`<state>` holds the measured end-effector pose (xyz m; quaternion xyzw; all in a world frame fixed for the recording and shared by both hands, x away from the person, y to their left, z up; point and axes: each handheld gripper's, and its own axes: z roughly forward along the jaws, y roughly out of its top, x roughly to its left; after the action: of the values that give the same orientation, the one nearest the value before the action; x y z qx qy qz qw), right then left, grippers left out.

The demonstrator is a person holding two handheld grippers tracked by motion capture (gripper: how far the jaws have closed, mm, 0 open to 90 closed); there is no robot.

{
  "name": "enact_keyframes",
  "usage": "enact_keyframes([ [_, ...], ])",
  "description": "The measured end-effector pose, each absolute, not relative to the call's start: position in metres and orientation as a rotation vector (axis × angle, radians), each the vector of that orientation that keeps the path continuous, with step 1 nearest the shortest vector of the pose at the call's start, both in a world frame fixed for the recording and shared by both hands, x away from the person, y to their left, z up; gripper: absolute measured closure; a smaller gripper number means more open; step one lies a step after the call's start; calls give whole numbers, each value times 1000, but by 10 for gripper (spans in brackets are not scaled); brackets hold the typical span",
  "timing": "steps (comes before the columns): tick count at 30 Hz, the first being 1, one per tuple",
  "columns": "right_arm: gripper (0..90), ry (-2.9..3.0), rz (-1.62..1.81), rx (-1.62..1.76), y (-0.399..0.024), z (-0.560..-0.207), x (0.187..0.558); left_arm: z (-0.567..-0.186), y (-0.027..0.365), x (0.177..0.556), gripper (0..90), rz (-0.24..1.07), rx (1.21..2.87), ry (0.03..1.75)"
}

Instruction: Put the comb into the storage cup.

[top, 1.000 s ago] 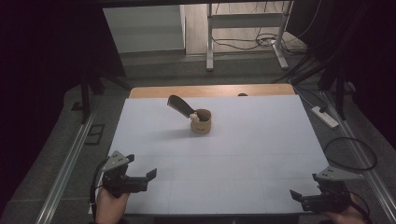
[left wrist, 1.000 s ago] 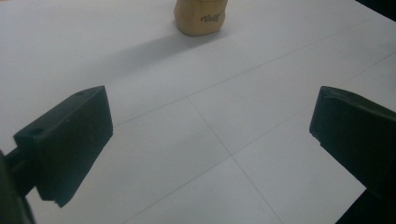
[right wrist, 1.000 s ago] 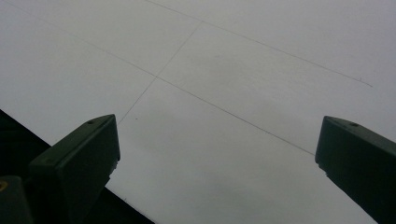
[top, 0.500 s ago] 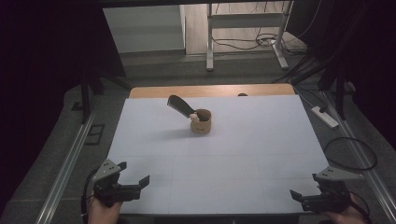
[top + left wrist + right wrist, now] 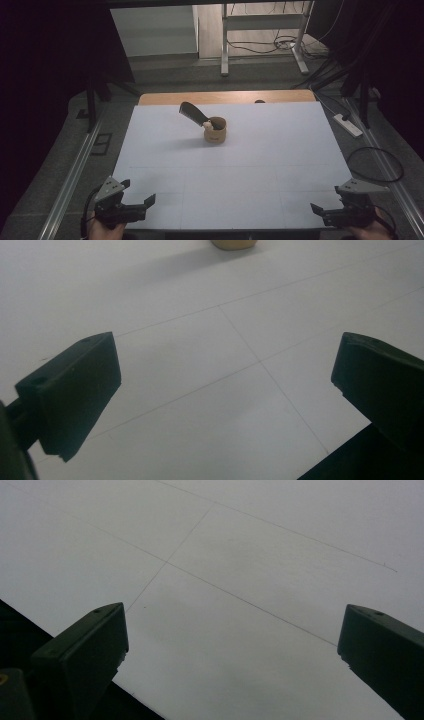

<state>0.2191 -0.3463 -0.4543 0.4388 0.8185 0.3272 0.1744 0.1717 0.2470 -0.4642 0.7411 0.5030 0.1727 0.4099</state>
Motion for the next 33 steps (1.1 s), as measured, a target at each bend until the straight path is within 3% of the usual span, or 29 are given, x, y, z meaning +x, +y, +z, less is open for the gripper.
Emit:
enact_keyframes([
  [33,0,2313,914,1259,-346,-455,220,-473,240,162,8,497,2006,1338],
])
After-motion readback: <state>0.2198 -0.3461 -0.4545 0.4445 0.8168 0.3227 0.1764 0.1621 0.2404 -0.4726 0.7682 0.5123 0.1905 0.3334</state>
